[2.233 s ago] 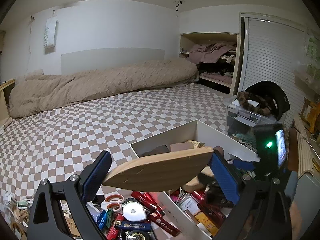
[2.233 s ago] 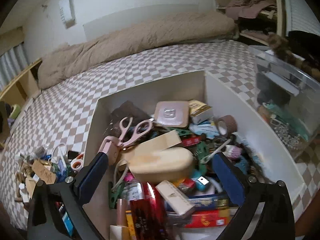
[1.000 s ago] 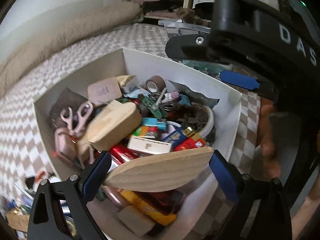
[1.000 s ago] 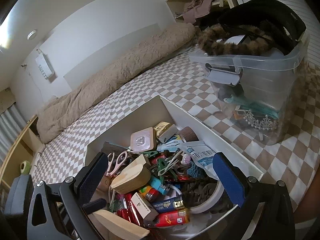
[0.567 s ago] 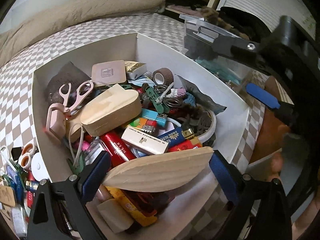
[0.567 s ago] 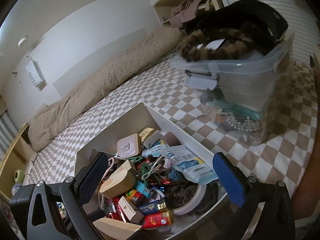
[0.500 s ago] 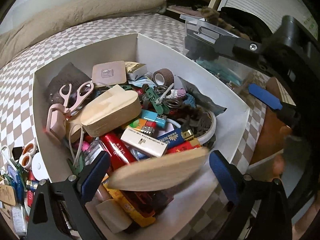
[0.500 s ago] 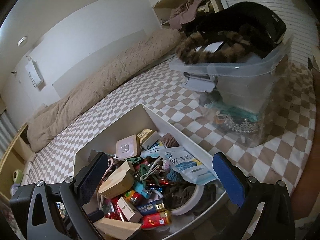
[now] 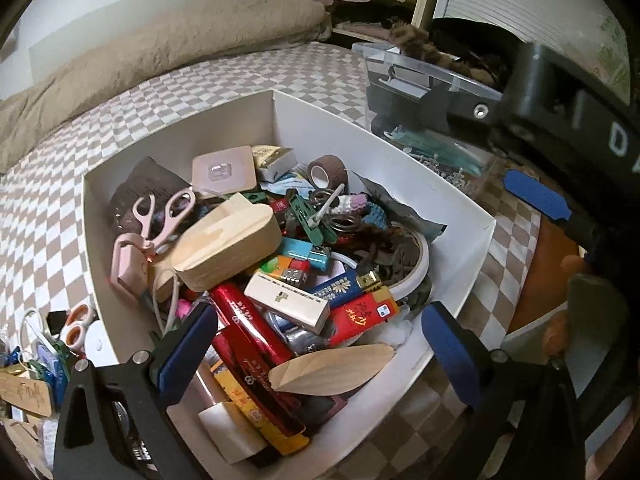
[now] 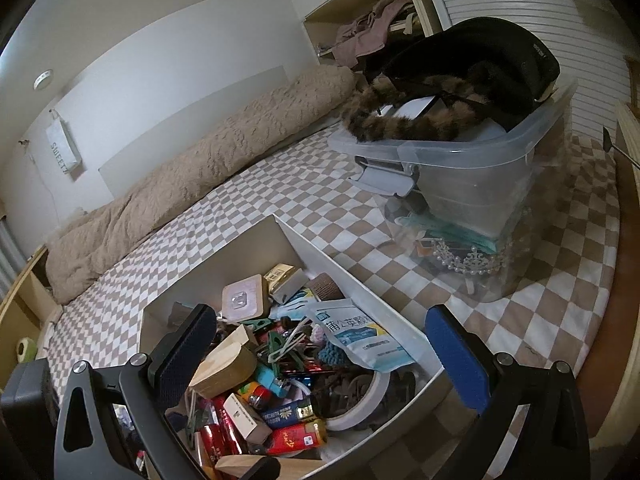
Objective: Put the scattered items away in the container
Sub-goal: 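Open the left tool to drop the wooden paddle into the box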
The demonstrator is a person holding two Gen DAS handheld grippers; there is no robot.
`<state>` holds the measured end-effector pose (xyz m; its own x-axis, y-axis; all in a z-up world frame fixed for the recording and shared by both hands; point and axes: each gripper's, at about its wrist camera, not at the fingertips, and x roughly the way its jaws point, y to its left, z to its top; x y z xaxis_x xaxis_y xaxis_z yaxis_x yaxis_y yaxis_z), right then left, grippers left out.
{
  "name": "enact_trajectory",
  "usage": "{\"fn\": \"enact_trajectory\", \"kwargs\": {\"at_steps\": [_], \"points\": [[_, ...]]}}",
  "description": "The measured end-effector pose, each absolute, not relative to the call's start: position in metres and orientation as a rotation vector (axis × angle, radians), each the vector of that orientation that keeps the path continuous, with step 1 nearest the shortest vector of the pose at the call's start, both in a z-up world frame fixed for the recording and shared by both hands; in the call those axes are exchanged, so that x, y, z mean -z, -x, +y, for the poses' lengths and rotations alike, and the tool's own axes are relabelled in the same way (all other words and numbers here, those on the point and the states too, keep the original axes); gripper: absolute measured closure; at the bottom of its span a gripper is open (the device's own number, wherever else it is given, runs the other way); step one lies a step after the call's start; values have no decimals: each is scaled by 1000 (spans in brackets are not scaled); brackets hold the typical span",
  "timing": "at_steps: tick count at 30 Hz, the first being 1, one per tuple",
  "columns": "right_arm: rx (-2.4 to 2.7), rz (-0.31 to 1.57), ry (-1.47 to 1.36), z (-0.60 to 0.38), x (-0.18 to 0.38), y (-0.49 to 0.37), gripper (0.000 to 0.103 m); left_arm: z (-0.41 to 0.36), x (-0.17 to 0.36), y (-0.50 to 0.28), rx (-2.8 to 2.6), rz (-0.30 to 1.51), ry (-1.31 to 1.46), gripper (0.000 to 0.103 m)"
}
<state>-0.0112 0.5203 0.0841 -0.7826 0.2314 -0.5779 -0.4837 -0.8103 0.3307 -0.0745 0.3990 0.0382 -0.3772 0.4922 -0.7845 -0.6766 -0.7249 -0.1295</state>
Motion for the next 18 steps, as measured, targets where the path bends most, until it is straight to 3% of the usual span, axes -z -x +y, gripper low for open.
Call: {"fn": "enact_trajectory", "kwargs": {"at_steps": [18], "points": [[-2593,563,721,501,-99,8,0,359,-59,71,-2254,246,1032,0]]}}
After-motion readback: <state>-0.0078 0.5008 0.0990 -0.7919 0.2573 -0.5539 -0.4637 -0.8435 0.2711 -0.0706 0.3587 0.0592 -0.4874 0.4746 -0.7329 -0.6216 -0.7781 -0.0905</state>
